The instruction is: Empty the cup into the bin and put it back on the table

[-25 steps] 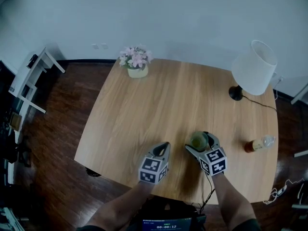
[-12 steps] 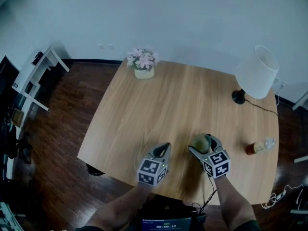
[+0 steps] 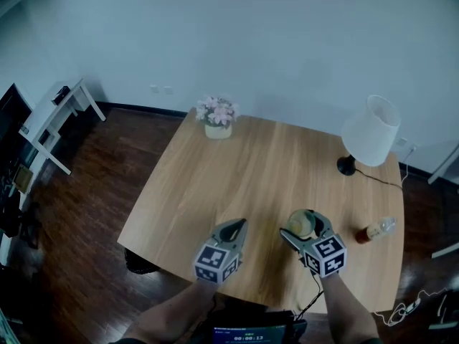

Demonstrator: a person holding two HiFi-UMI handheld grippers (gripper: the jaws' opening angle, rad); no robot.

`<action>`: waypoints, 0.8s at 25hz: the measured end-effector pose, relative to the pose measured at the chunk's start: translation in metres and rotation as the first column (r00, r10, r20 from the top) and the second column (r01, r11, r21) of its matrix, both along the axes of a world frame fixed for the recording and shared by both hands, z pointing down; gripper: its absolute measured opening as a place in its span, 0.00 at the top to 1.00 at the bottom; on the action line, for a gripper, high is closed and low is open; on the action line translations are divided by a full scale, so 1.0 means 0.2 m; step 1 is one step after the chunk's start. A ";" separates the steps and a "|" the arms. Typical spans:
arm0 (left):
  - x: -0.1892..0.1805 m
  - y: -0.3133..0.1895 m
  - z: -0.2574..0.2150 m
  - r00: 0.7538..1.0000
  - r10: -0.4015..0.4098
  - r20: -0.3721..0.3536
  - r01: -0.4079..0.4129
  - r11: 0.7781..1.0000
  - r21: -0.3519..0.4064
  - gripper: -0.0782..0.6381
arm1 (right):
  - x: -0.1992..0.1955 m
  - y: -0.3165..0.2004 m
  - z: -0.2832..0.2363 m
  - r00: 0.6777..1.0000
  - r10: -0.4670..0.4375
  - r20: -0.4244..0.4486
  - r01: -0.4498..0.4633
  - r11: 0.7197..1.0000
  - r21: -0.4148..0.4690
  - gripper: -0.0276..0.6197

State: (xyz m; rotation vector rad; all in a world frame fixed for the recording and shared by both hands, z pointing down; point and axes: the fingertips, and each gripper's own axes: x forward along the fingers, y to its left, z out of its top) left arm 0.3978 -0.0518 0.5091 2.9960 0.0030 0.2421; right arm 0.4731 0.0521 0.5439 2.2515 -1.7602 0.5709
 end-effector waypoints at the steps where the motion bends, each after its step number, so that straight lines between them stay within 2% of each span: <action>1: -0.01 -0.01 -0.04 1.000 -0.003 -0.018 0.003 1.000 0.004 0.90 | 0.00 0.00 -0.04 1.000 -0.003 -0.009 0.003 1.000 0.005 0.34; 7: -0.08 -0.04 -0.32 0.992 -0.014 -0.127 0.019 0.999 0.037 0.90 | -0.07 -0.01 -0.35 0.998 -0.035 -0.044 0.038 0.997 0.074 0.34; 12: -0.19 -0.07 -0.52 0.978 -0.016 -0.210 0.029 0.998 0.060 0.90 | -0.12 -0.04 -0.52 0.997 -0.058 -0.044 0.061 0.994 0.085 0.34; 15: -0.25 -0.08 -0.63 0.971 -0.011 -0.239 0.033 0.996 0.086 0.90 | -0.15 -0.06 -0.57 0.996 -0.080 -0.036 0.082 0.993 0.084 0.34; 20: -0.35 -0.13 -0.73 0.960 -0.049 -0.275 0.078 0.993 0.093 0.90 | -0.21 -0.09 -0.65 0.989 -0.141 -0.036 0.144 0.985 0.096 0.34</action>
